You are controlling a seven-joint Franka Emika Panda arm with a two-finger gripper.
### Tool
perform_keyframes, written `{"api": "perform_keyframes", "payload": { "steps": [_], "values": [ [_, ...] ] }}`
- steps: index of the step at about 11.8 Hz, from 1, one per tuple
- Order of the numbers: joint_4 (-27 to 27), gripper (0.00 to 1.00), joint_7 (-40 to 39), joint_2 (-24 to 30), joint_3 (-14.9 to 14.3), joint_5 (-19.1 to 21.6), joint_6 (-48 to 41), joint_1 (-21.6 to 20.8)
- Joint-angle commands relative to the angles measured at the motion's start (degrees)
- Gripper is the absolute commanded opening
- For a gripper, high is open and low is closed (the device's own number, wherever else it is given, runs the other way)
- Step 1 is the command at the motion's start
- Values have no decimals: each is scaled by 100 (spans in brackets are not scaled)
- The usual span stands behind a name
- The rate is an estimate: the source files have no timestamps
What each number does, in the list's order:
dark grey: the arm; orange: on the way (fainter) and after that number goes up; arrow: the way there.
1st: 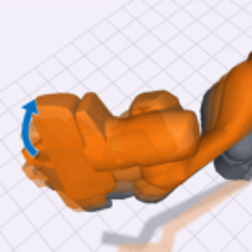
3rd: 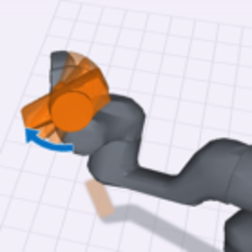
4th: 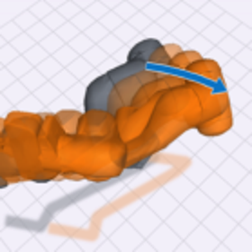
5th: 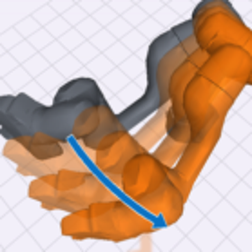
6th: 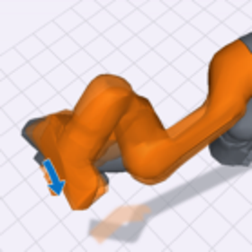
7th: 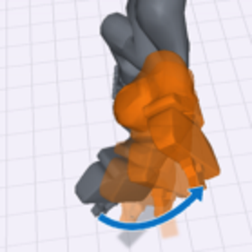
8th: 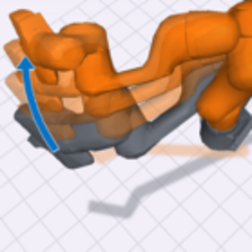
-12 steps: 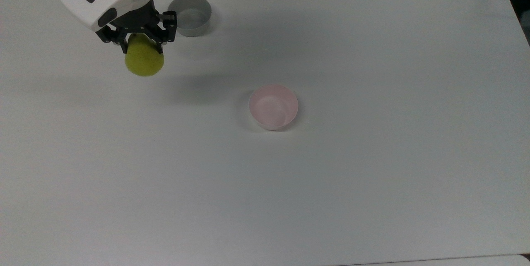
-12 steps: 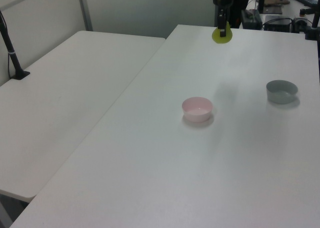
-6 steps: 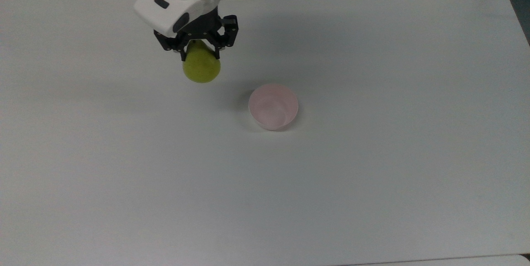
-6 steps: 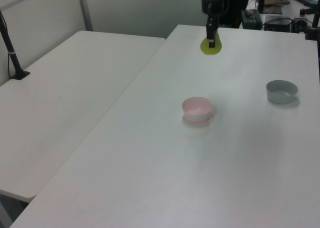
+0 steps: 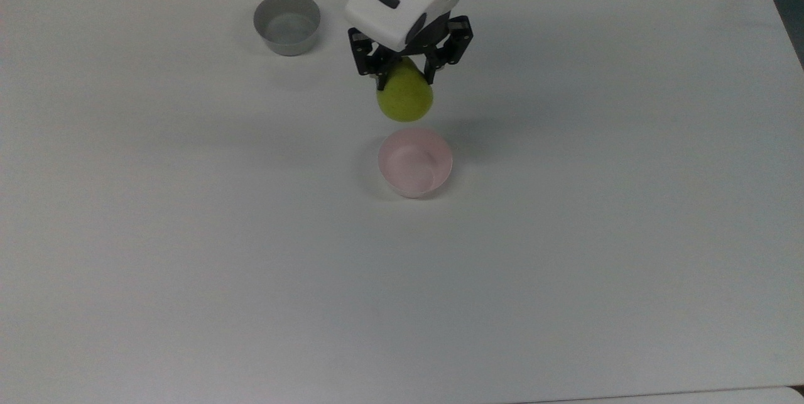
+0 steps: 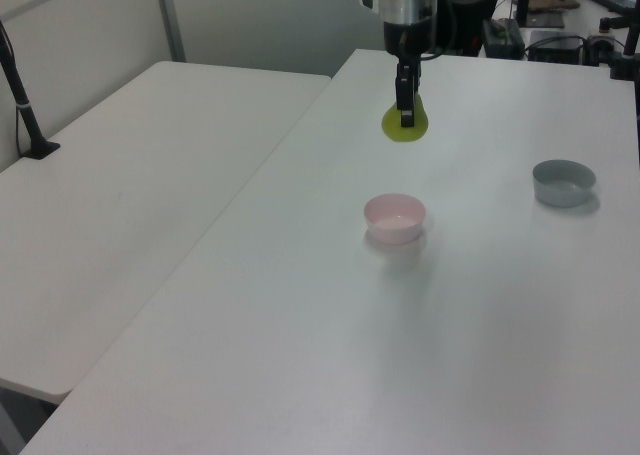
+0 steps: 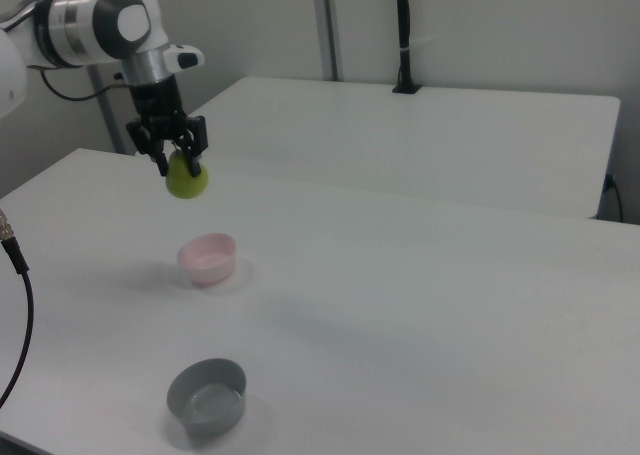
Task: Place the pear in the bowl
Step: 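Carry the pear over the pink bowl and lower it in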
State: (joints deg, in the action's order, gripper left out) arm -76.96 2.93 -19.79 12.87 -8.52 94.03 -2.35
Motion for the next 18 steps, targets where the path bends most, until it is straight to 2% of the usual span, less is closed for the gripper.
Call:
{"api": "perform_keyframes", "payload": {
  "steps": [1, 4, 6, 11, 18],
  "values": [
    [-109, 32, 330, 55, -39, -35, 150, -274],
    [-222, 32, 331, -15, -39, -35, 326, -283],
    [-581, 32, 349, -24, -39, -88, 825, -283],
    [-881, 32, 357, -437, -57, -132, 1327, -230],
    [-1453, 32, 384, -604, -92, -501, 1995, -213]
  ]
}}
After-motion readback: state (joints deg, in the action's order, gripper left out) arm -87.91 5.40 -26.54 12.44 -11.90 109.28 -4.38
